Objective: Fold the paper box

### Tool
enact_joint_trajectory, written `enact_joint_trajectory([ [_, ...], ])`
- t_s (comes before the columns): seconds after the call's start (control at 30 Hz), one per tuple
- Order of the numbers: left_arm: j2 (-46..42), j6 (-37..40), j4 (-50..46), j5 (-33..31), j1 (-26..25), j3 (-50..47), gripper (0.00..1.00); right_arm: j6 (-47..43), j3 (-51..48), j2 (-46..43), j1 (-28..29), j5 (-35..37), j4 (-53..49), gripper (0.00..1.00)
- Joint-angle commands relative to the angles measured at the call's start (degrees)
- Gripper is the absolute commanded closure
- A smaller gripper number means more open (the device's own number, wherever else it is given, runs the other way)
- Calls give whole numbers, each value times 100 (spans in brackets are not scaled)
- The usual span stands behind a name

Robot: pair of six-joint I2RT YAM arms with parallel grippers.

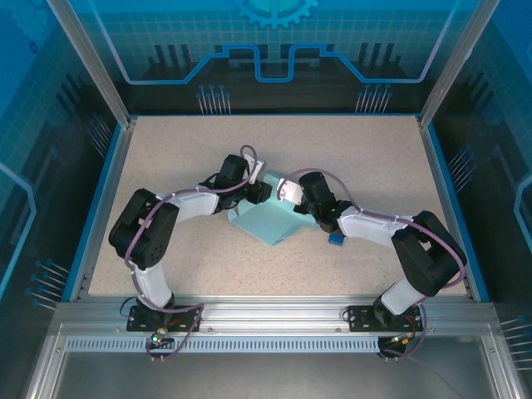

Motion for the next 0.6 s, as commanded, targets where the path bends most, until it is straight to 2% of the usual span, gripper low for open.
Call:
enact_joint_trajectory([
  [0.0,16,274,146,337,32,-47,51,-12,118,-144,-35,-101,-210,100],
  [0.1,147,334,147,298,49,34,54,-21,104,-183,-35,-112,-225,100],
  [0.43,355,349,441,484,85,54,79,-23,118,-228,-44,-139,-258,100],
  [0.57,319,387,452,418,90,45,86,-13,138,-231,-44,-134,-289,100],
])
